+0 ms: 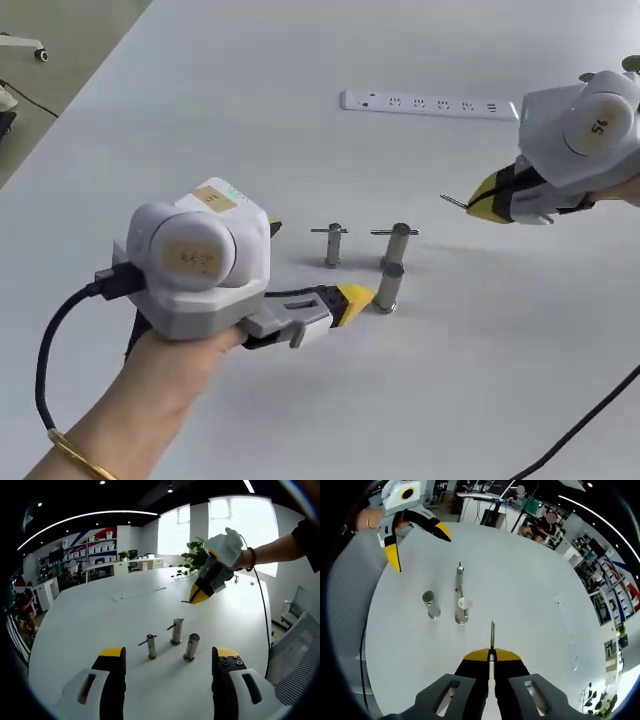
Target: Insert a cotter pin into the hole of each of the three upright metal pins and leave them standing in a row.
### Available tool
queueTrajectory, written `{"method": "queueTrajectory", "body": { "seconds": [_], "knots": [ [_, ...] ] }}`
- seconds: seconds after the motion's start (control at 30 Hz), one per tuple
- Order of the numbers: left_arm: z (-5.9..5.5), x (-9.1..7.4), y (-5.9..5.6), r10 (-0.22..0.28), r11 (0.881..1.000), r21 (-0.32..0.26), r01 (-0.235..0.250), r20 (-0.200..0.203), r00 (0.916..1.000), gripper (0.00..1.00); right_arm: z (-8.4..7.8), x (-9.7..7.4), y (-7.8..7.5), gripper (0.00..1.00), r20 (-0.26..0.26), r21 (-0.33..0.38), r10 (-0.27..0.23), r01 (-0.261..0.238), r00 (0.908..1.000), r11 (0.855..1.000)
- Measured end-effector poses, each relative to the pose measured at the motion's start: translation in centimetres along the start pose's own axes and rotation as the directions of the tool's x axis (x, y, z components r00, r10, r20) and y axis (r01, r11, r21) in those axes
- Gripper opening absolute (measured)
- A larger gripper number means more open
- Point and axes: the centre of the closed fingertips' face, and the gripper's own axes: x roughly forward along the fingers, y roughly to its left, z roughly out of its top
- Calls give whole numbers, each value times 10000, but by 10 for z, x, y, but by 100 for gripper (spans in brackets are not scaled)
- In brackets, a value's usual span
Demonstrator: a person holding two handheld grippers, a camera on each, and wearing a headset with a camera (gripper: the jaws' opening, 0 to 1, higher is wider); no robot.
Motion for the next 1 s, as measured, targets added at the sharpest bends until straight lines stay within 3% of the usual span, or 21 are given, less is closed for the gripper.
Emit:
{"method": "queueTrajectory", "body": {
  "seconds": [0.2, 0.3, 0.47, 0.57, 0.77, 0.93, 1.0],
  "knots": [
    [8, 0, -8, -311, 9995, 47, 311, 34, 9995, 61, 23, -8, 19, 0, 364, -757, 123, -95, 9993, 9971],
    [15, 0, -12, -500, 9987, 11, 500, 251, 9984, 58, 31, -9, 27, 0, 479, -1146, 180, -124, 9987, 9933],
    [19, 4, -16, -743, 9965, -365, 751, 222, 9970, 49, 42, -10, 37, 0, 584, -1734, 184, -80, 9981, 9848],
    [20, 7, -22, -1066, 9885, -1051, 1088, 259, 9940, 44, 42, -10, 39, 0, 704, -1793, 213, -83, 9973, 9838],
    [20, 11, -30, -1361, 9760, -1696, 1362, 126, 9906, 35, 49, -11, 48, 0, 982, -2003, 163, 37, 9950, 9797],
    [18, 16, -36, -1624, 9586, -2372, 1576, -7, 9867, 30, 55, -13, 53, 0, 1062, -2623, -23, 302, 9943, 9645],
    [17, 16, -39, -1751, 9517, -2567, 1682, -37, 9846, 28, 58, -14, 55, 0, 1170, -2591, -5, 310, 9931, 9654]
  ]
}}
